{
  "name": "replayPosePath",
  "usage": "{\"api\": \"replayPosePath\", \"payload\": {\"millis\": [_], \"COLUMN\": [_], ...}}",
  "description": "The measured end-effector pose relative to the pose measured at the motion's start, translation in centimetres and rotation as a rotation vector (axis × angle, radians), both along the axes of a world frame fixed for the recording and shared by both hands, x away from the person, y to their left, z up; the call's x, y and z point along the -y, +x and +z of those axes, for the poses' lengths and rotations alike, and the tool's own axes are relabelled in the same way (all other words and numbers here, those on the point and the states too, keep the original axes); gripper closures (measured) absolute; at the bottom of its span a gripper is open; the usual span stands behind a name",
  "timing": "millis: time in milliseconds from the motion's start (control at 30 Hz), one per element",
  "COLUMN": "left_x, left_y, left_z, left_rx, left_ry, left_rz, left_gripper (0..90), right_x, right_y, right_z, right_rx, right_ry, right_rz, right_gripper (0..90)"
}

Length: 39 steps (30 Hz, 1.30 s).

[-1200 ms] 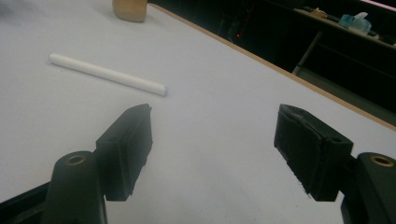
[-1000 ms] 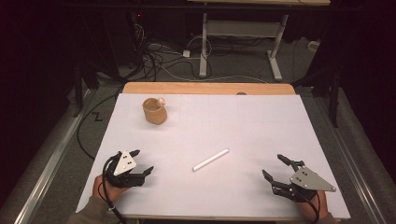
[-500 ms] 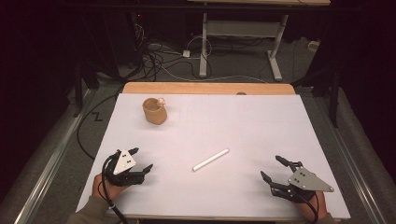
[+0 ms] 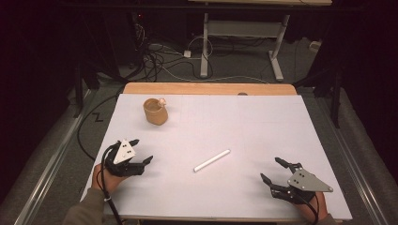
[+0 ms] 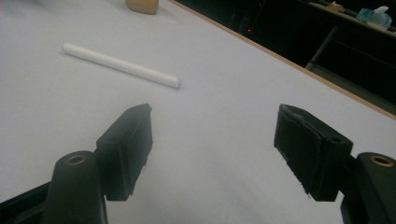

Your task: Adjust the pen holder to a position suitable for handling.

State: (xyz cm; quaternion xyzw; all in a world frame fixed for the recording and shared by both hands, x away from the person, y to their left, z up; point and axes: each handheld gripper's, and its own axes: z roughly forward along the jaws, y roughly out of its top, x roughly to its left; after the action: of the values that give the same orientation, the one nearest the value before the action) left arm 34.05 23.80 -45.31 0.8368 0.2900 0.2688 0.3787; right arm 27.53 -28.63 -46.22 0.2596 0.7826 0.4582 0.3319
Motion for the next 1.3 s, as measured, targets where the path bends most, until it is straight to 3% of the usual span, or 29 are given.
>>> {"api": "replayPosePath", "payload": {"millis": [267, 367, 433, 533, 567, 600, 667, 700, 733, 767, 800, 867, 900, 933, 1000, 1033, 1233, 1300], "left_x": [-0.2, -0.3, -0.2, 0.5, 1.1, 1.1, 1.5, 1.6, 1.6, 1.8, 1.8, 2.1, 2.1, 2.1, 2.1, 2.0, 2.2, 2.2], "left_y": [3.5, 5.8, 6.5, 8.4, 10.0, 10.0, 11.3, 12.5, 12.5, 13.8, 13.8, 15.3, 15.3, 16.2, 16.6, 17.4, 18.3, 18.5], "left_z": [2.0, 3.1, 3.3, 4.1, 4.5, 4.5, 4.9, 5.0, 5.0, 5.1, 5.1, 4.9, 4.9, 4.7, 4.6, 4.2, 3.6, 3.3], "left_rx": [0.036, 0.027, 0.02, -0.021, -0.073, -0.073, -0.098, -0.133, -0.133, -0.193, -0.193, -0.26, -0.26, -0.299, -0.313, -0.349, -0.391, -0.395], "left_ry": [-0.025, -0.035, -0.035, -0.02, -0.002, -0.002, 0.018, 0.021, 0.021, 0.039, 0.039, 0.066, 0.066, 0.069, 0.064, 0.072, 0.07, 0.043], "left_rz": [0.045, 0.06, 0.06, 0.022, 0.0, 0.0, 0.002, -0.001, -0.001, -0.007, -0.007, -0.017, -0.017, -0.015, -0.012, -0.004, -0.009, 0.002], "left_gripper": [23.0, 25.1, 26.0, 29.9, 32.2, 33.2, 37.0, 38.0, 39.4, 41.9, 44.4, 46.1, 47.7, 48.4, 52.6, 53.3, 61.4, 64.1], "right_x": [0.0, -0.1, -0.1, -0.2, -0.2, -0.2, -0.2, -0.2, -0.2, -0.2, -0.2, -0.2, -0.2, -0.2, -0.2, -0.2, -0.3, -0.3], "right_y": [0.0, 0.1, 0.1, 0.1, 0.1, 0.1, 0.1, 0.1, 0.2, 0.2, 0.2, 0.2, 0.2, 0.3, 0.3, 0.3, 0.3, 0.3], "right_z": [-0.1, -0.3, -0.3, -0.3, -0.4, -0.4, -0.5, -0.5, -0.5, -0.6, -0.6, -0.6, -0.7, -0.7, -0.7, -0.7, -0.8, -0.9], "right_rx": [-0.007, -0.016, -0.017, -0.02, -0.022, -0.022, -0.028, -0.029, -0.028, -0.03, -0.03, -0.034, -0.034, -0.033, -0.033, -0.034, -0.04, -0.04], "right_ry": [-0.003, -0.006, -0.011, -0.015, -0.016, -0.016, -0.018, -0.021, -0.021, -0.021, -0.021, -0.024, -0.025, -0.027, -0.027, -0.029, -0.033, -0.038], "right_rz": [0.002, 0.004, 0.008, 0.009, 0.007, 0.007, 0.008, 0.008, 0.01, 0.01, 0.01, 0.009, 0.009, 0.009, 0.01, 0.011, 0.012, 0.013], "right_gripper": [28.4, 28.3, 28.4, 28.4, 28.4, 28.4, 28.4, 28.4, 28.4, 28.4, 28.4, 28.3, 28.3, 28.3, 28.3, 28.3, 28.4, 28.4]}}
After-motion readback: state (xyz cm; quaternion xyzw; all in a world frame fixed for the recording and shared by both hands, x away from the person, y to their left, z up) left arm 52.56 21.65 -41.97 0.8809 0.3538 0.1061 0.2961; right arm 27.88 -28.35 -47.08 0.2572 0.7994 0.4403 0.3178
